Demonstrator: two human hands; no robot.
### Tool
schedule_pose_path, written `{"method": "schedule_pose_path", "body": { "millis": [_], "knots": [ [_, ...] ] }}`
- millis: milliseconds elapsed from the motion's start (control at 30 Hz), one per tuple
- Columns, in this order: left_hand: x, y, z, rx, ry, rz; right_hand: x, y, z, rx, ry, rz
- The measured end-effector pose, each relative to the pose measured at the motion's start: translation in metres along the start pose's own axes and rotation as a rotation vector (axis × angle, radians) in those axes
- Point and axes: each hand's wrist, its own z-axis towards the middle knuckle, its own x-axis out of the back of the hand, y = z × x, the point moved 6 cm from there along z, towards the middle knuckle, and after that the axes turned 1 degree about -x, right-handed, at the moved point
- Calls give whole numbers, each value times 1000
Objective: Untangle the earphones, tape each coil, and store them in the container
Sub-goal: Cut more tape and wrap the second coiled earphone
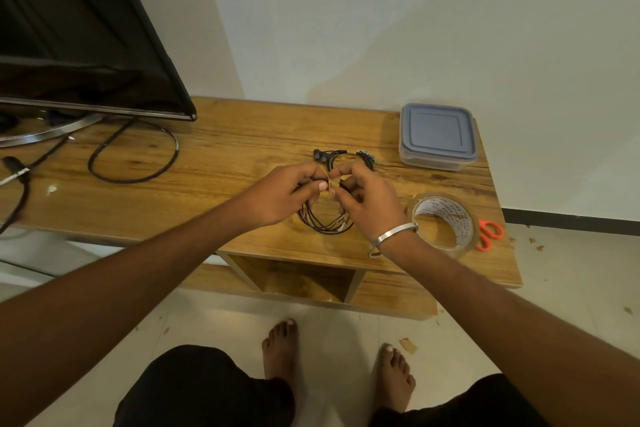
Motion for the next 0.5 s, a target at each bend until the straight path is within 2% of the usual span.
{"method": "schedule_pose_path", "body": {
  "millis": [500],
  "knots": [
    [-2,-1,0,8,29,-58,-2,9,1,-17,-2,-81]
  ]
}}
